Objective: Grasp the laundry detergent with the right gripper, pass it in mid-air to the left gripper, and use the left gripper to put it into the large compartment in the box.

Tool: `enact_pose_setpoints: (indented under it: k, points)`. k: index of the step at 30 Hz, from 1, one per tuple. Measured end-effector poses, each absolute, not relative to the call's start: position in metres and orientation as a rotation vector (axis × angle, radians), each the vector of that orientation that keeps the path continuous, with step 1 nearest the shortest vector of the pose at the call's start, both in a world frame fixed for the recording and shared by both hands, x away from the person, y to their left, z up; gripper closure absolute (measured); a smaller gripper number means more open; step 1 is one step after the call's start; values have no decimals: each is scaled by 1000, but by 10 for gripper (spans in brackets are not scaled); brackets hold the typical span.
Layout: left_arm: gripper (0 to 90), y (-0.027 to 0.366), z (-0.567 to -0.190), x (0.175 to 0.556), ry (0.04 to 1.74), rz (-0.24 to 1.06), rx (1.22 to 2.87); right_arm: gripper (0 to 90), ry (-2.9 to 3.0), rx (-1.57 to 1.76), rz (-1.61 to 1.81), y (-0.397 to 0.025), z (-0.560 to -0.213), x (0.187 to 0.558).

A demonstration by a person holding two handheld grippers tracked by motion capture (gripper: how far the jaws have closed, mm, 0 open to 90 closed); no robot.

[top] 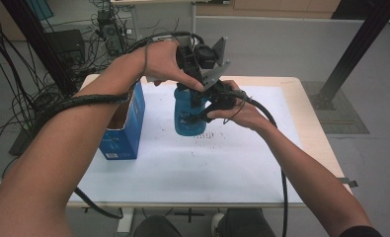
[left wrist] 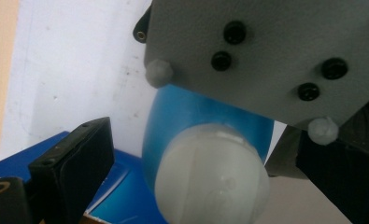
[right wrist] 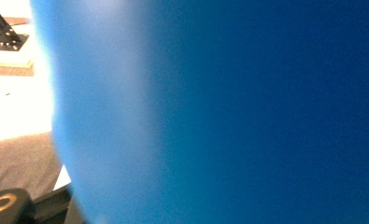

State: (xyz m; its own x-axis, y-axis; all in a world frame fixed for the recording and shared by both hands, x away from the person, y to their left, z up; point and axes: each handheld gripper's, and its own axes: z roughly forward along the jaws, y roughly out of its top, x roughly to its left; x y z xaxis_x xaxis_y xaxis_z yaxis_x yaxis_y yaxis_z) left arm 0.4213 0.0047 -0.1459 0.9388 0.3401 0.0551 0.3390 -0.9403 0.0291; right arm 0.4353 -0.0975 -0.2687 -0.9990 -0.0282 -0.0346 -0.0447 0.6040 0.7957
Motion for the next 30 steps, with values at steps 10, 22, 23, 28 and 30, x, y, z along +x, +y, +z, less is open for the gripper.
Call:
enact_pose_setpoints:
  k: [10,22,23,28,30]
  points:
    - [52,3,-147,421,517,106,3066,435,2793,-76,1411,-101,-266,435]
    - [52,0,-149,421,500,99,3069,435,2775,-109,1428,-100,-264,434]
    - [52,0,-149,421,499,104,3067,435,2776,-110,1428,-100,-264,434]
    - [53,1,-148,421,494,108,3057,434,2774,-109,1425,-100,-264,435]
    - [52,1,-149,421,496,105,3064,435,2775,-110,1425,-100,-265,435]
